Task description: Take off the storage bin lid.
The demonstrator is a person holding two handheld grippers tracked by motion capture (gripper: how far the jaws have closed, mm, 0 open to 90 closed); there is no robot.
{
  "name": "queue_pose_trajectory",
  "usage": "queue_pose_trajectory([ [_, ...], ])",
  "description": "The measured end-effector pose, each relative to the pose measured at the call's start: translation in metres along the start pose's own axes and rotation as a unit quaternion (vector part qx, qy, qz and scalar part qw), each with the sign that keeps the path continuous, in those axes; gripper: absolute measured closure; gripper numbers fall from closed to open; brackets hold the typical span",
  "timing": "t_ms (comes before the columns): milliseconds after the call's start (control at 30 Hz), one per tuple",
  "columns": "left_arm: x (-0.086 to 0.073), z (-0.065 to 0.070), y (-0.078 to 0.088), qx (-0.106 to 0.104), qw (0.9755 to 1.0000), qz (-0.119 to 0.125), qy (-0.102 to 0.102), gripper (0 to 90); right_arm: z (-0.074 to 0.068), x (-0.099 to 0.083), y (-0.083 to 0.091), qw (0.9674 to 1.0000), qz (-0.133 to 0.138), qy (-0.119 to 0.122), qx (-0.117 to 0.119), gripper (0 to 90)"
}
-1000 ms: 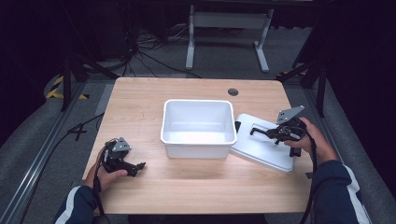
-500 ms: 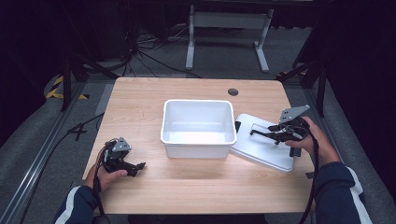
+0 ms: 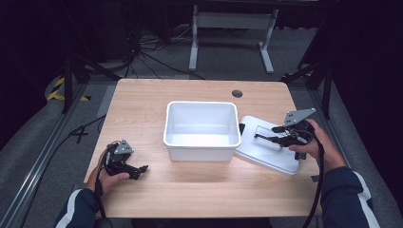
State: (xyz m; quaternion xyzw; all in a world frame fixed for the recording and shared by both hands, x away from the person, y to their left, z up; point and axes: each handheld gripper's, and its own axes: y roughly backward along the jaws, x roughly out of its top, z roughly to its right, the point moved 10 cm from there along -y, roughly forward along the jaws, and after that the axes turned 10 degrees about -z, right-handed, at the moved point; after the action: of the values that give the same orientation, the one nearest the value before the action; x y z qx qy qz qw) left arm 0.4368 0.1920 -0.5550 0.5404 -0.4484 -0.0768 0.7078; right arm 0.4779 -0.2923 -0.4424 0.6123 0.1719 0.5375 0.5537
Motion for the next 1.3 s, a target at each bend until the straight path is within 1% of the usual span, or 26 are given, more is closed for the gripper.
queue_pose_trajectory([
  [67,0.000,0.000,0.000,0.000,1.0000,0.000,0.000,0.2,0.000,0.000,0.002,1.0000,0.004,-0.005,-0.004,55.0],
  [100,0.000,0.000,0.000,0.000,1.0000,0.000,0.000,0.2,-0.002,0.001,0.004,0.9998,0.011,-0.012,-0.008,53.1],
  [200,0.000,0.000,0.000,0.000,1.0000,-0.001,0.000,0.3,-0.005,0.002,0.008,0.9996,0.018,-0.020,-0.010,51.1],
  [333,0.000,-0.001,0.000,0.003,1.0000,0.000,-0.002,0.3,-0.008,0.002,0.010,0.9994,0.021,-0.019,-0.017,48.4],
  [433,0.000,0.000,0.000,0.002,1.0000,0.000,0.000,0.3,-0.010,0.000,0.013,0.9989,0.023,-0.028,-0.028,45.8],
  [467,0.000,0.000,0.000,0.002,1.0000,0.000,0.003,0.3,-0.009,0.000,0.014,0.9987,0.027,-0.028,-0.035,44.7],
  [500,0.000,0.000,0.000,0.002,1.0000,0.000,0.003,0.3,-0.010,0.000,0.014,0.9984,0.029,-0.033,-0.034,44.2],
  [667,0.000,0.000,0.000,0.002,1.0000,0.000,0.003,0.3,-0.013,-0.004,0.018,0.9971,0.037,-0.040,-0.053,39.0],
  [767,-0.001,0.000,0.001,0.002,1.0000,0.000,0.002,0.3,-0.017,-0.005,0.021,0.9965,0.042,-0.044,-0.057,37.3],
  [800,-0.001,0.001,0.001,0.000,1.0000,-0.001,0.004,0.3,-0.018,-0.006,0.022,0.9962,0.047,-0.041,-0.060,36.5],
  [833,-0.001,0.000,0.001,0.002,1.0000,-0.001,0.002,0.4,-0.020,-0.007,0.023,0.9960,0.049,-0.045,-0.060,36.0],
  [900,-0.001,0.000,0.001,0.003,1.0000,0.001,0.002,0.5,-0.023,-0.009,0.025,0.9953,0.056,-0.046,-0.065,35.8],
  [967,-0.002,0.002,0.001,-0.001,1.0000,-0.002,0.004,0.5,-0.026,-0.011,0.026,0.9950,0.060,-0.046,-0.065,35.7],
  [1000,-0.002,0.002,0.001,-0.001,1.0000,-0.002,0.005,0.5,-0.028,-0.013,0.027,0.9943,0.061,-0.049,-0.072,34.9],
  [1033,-0.002,0.001,0.001,0.003,1.0000,0.000,0.003,0.5,-0.030,-0.016,0.027,0.9945,0.059,-0.049,-0.071,34.6],
  [1133,-0.003,0.002,0.002,0.002,1.0000,-0.001,0.008,0.5,-0.037,-0.022,0.028,0.9942,0.064,-0.048,-0.072,33.0],
  [1200,-0.003,0.002,0.002,0.002,1.0000,-0.002,0.009,0.5,-0.039,-0.027,0.028,0.9934,0.069,-0.052,-0.076,32.0],
  [1233,-0.003,0.002,0.002,0.002,1.0000,-0.001,0.009,0.5,-0.041,-0.030,0.028,0.9926,0.073,-0.059,-0.077,31.4],
  [1267,-0.003,0.002,0.002,0.002,1.0000,-0.002,0.007,0.5,-0.043,-0.032,0.028,0.9926,0.075,-0.059,-0.075,31.3],
  [1300,-0.003,0.002,0.002,0.003,1.0000,-0.002,0.006,0.5,-0.044,-0.036,0.029,0.9920,0.077,-0.060,-0.080,31.3],
])
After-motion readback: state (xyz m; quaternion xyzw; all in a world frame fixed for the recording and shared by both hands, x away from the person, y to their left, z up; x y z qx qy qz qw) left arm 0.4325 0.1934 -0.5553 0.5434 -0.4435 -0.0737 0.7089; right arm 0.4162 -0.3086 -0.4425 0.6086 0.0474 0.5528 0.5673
